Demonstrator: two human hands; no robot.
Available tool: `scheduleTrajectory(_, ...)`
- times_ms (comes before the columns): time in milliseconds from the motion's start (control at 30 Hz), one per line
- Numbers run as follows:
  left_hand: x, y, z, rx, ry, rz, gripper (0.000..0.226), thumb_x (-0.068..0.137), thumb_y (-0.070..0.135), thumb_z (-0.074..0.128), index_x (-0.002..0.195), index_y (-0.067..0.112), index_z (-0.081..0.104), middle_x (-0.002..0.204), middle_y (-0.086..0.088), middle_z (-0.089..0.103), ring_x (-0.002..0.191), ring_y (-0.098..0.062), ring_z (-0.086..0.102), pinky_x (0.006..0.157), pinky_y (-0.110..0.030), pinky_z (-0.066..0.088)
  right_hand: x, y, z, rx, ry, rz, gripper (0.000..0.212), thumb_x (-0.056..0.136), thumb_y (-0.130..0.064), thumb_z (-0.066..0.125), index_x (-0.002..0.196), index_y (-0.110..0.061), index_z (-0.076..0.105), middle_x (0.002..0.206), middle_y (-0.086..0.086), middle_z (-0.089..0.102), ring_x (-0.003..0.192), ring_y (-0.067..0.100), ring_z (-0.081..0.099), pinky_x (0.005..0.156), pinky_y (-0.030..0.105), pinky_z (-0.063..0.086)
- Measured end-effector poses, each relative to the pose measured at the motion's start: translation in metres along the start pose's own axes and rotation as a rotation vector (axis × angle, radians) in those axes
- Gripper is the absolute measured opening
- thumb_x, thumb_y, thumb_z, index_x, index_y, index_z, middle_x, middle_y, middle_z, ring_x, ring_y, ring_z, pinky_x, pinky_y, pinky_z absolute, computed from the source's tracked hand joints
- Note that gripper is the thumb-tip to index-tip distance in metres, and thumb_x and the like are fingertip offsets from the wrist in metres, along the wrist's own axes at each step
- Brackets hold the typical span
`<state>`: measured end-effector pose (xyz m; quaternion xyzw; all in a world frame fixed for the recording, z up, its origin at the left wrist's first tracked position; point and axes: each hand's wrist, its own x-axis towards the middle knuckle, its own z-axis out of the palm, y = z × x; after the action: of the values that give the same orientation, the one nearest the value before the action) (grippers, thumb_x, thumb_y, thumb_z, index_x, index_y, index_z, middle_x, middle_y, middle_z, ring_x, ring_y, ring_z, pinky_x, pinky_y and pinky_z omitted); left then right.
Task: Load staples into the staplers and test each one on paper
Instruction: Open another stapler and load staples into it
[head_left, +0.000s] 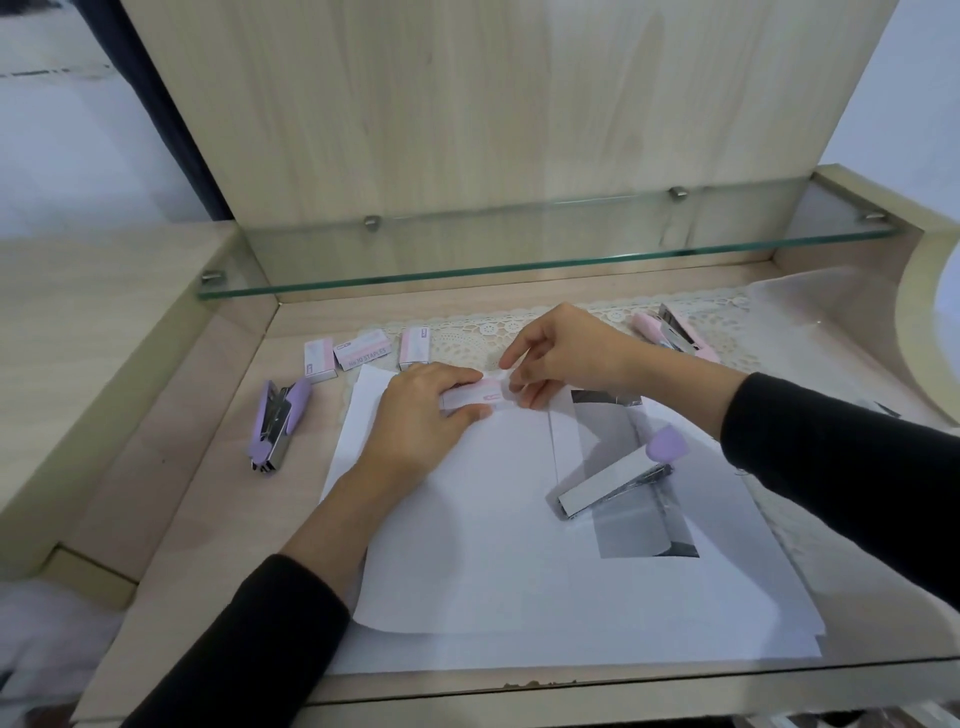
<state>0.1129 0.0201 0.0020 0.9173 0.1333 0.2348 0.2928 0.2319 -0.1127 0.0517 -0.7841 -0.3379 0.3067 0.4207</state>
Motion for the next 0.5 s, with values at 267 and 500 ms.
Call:
scheduleTrajectory(267,0.041,-0.014,-0.011,0.427,-0.036,0.158,0.028,0.082,0.028,0.065,0.107,0.015,0.068,0.118,-0.001,0.063,0.112,-0.023,0.045,0.092,-0.032,0.029,-0.021,0.011,-0.019,0.037,0.063,0.054,0.011,0.082,0.007,0.056,0.082,-0.001,0.064,0.068,0.01,0.064,0.048,0.012,0.062,0.06,0.024,0.057)
scheduleTrajectory(500,0.048,-0.011,-0.008,0.539,-0.094,0.143,0.032,0.089,0.035,0.054,0.118,0.023,0.062,0.124,0.003,0.059,0.113,-0.022,0.041,0.092,-0.034,0.027,-0.045,0.027,-0.026,0.021,0.145,0.037,0.01,0.084,-0.001,0.058,0.088,0.002,0.067,0.07,0.007,0.066,0.049,0.004,0.059,0.048,0.014,0.048)
